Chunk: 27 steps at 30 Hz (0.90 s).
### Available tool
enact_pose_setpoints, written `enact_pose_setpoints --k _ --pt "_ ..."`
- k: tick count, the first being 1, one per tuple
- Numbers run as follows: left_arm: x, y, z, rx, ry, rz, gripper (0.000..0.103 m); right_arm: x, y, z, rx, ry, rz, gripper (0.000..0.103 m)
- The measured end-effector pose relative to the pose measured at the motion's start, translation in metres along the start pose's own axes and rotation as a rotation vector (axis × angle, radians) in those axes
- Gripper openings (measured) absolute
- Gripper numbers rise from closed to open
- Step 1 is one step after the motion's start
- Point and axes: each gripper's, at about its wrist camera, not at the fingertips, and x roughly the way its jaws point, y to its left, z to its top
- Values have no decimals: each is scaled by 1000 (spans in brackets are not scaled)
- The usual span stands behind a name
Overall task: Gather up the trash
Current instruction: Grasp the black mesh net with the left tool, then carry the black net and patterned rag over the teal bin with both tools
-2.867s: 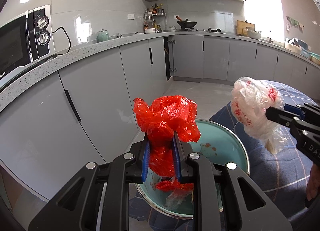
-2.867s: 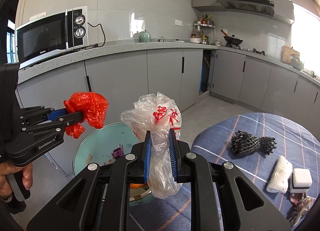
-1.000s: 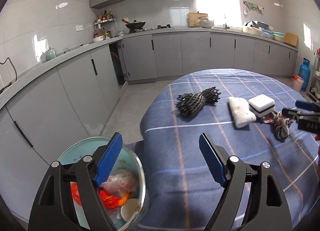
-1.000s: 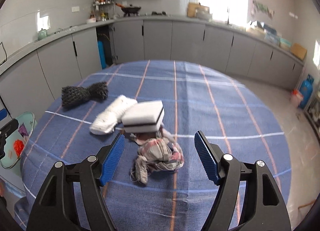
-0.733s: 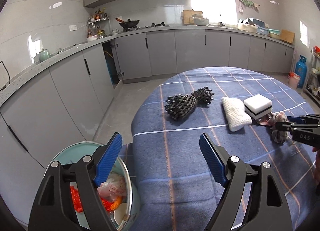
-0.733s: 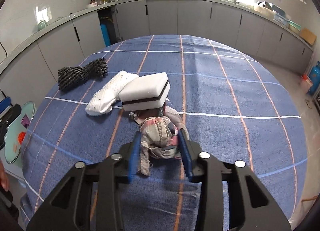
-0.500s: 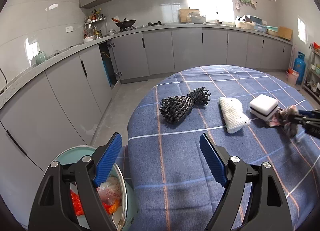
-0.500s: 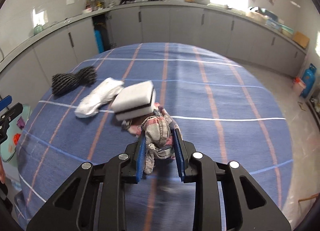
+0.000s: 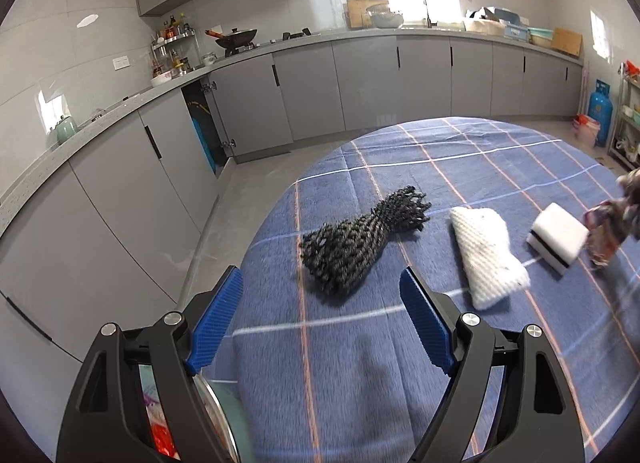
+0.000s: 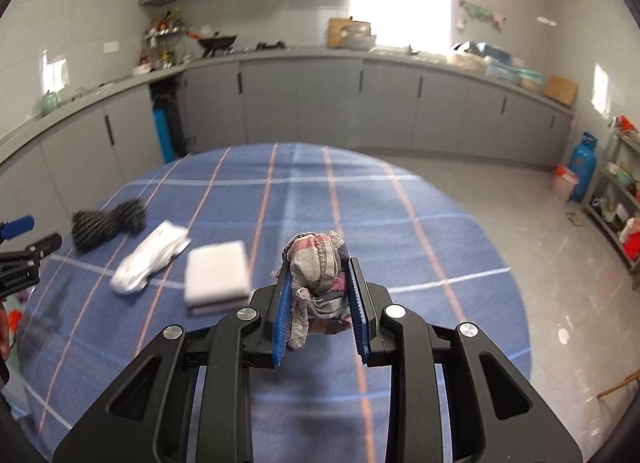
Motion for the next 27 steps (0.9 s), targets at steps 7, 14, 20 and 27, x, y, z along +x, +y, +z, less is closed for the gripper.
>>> enact_pose_setpoints --k 7,14,20,27 --pt "33 -8 19 16 44 0 79 13 8 24 31 -83 32 27" --pt "62 -13 20 26 132 -47 55 41 33 33 24 -44 107 27" --pt "61 -15 15 44 156 -98 13 38 42 29 16 -40 138 27" --pt "33 -10 3 9 111 -83 13 23 59 20 -9 -60 174 27"
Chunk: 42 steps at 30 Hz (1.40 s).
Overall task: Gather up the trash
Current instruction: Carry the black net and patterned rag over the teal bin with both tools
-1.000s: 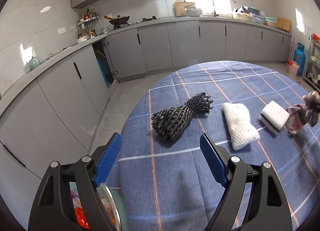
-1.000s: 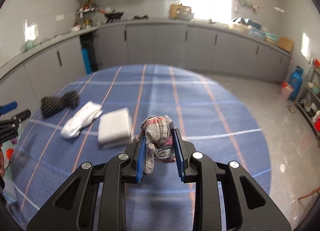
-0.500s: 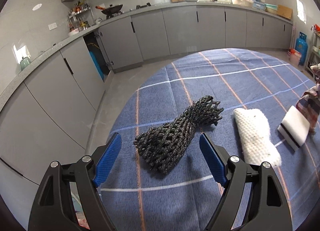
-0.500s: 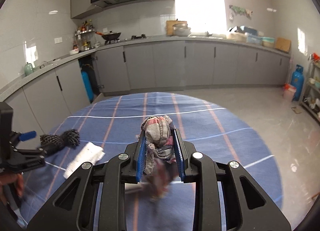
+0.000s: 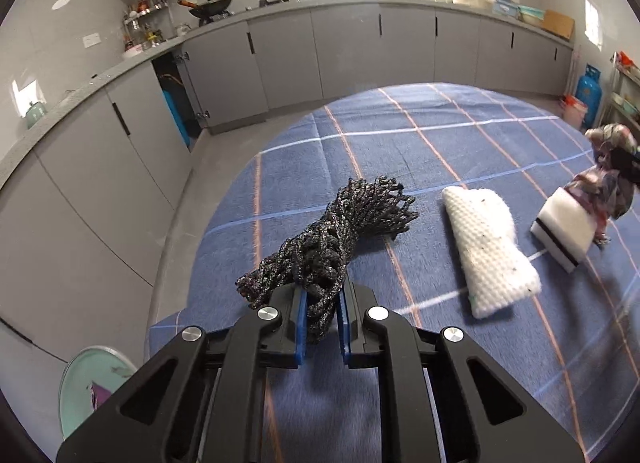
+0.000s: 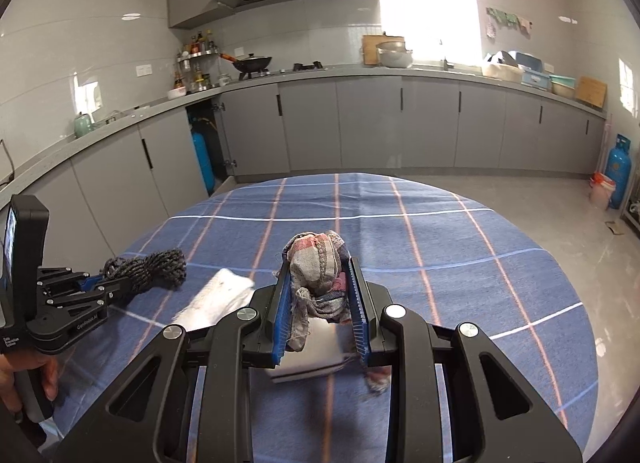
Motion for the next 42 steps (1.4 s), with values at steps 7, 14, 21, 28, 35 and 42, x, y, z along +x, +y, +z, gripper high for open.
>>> enact_pose_setpoints --k 7,14,21,28,35,42 --pt "-37 6 -15 -50 -60 3 13 -18 24 -9 -35 -10 37 27" --pt "-70 11 -30 -81 -108 0 13 -36 49 -17 -79 -23 69 27" --pt "-101 20 -48 -109 -141 10 13 -52 74 -28 -112 -34 109 27" --pt "-122 31 -63 -137 -164 42 13 -61 98 -35 -151 -33 145 27" --pt "-136 44 -81 -165 -170 79 13 -64 116 -40 -176 -39 190 27" --pt "-149 60 -95 -201 -177 111 13 -63 137 -42 -205 -37 234 27"
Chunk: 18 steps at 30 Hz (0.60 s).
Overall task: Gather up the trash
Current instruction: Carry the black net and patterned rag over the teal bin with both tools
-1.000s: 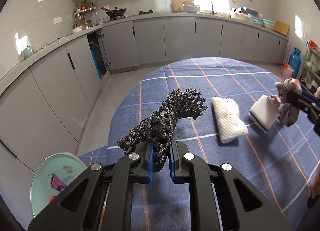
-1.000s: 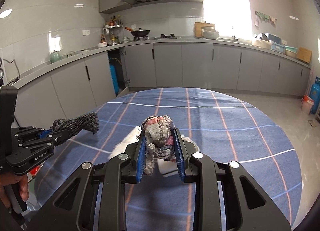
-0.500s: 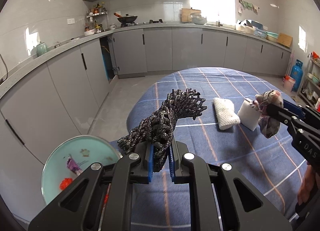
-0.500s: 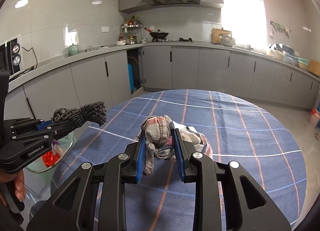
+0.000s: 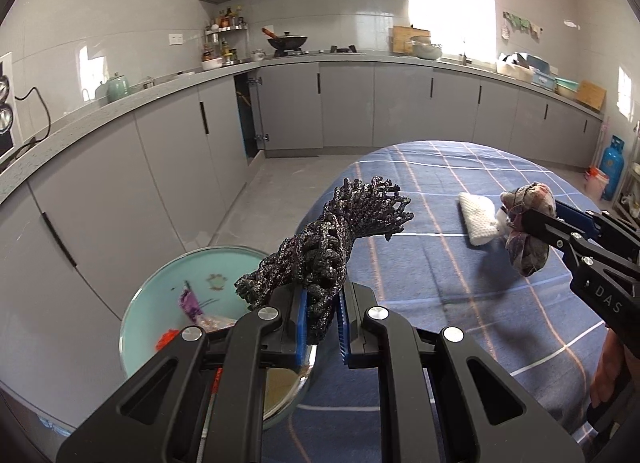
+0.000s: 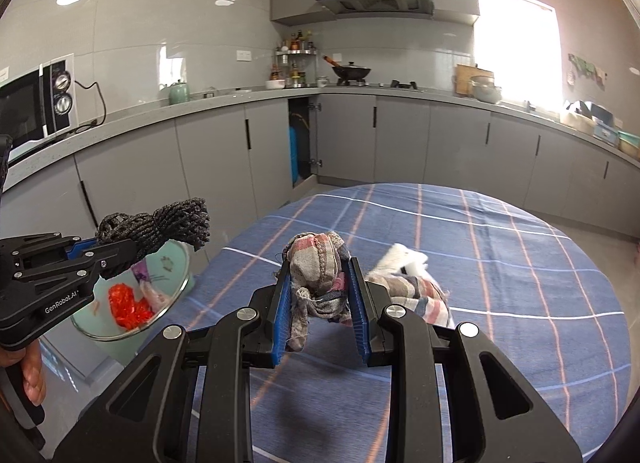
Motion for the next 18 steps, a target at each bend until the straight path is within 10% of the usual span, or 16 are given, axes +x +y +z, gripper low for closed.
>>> enact_pose_setpoints --k 18 --pt "-14 43 -5 -54 -4 105 13 20 47 10 -72 -7 133 28"
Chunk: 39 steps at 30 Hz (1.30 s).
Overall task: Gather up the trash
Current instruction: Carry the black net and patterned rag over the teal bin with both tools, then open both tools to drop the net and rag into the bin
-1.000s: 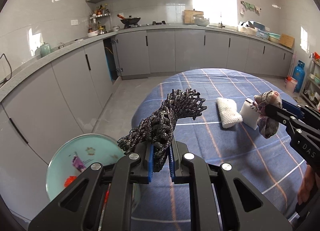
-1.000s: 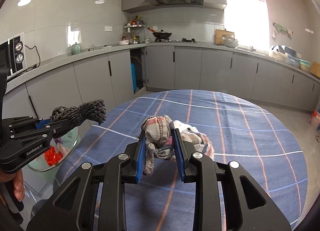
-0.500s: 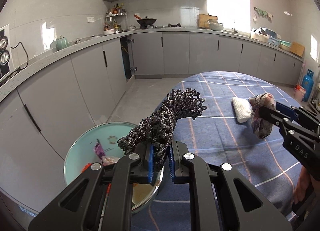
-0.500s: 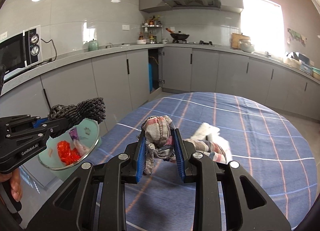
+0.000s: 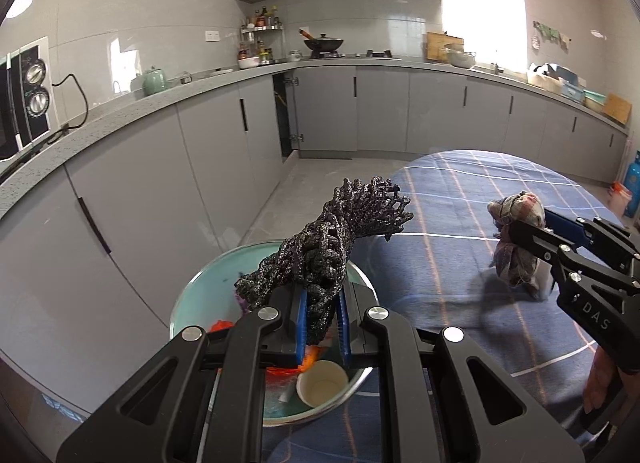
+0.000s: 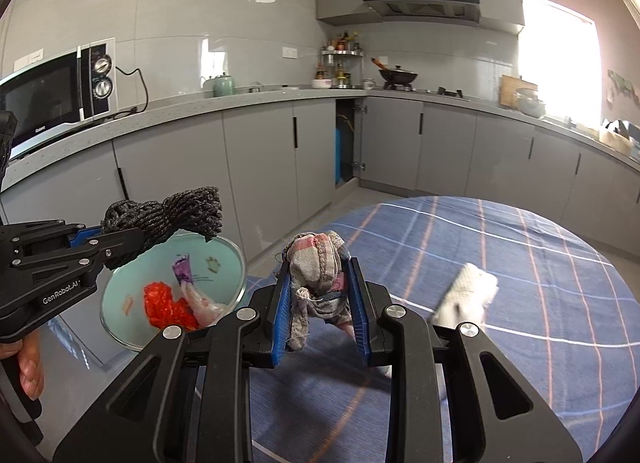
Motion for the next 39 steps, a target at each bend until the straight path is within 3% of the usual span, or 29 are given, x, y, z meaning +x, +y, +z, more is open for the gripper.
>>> enact_pose_setpoints --k 20,32,35,39 --pt "-1 43 -2 -8 18 113 13 24 50 23 -69 -15 119 28" --pt "1 64 -1 -51 26 142 14 42 87 42 -123 -8 201 31" --pt "3 67 -2 -61 31 150 23 44 90 41 -124 -21 200 45" --pt "5 68 -4 -58 36 164 54 46 86 40 -100 -22 192 57"
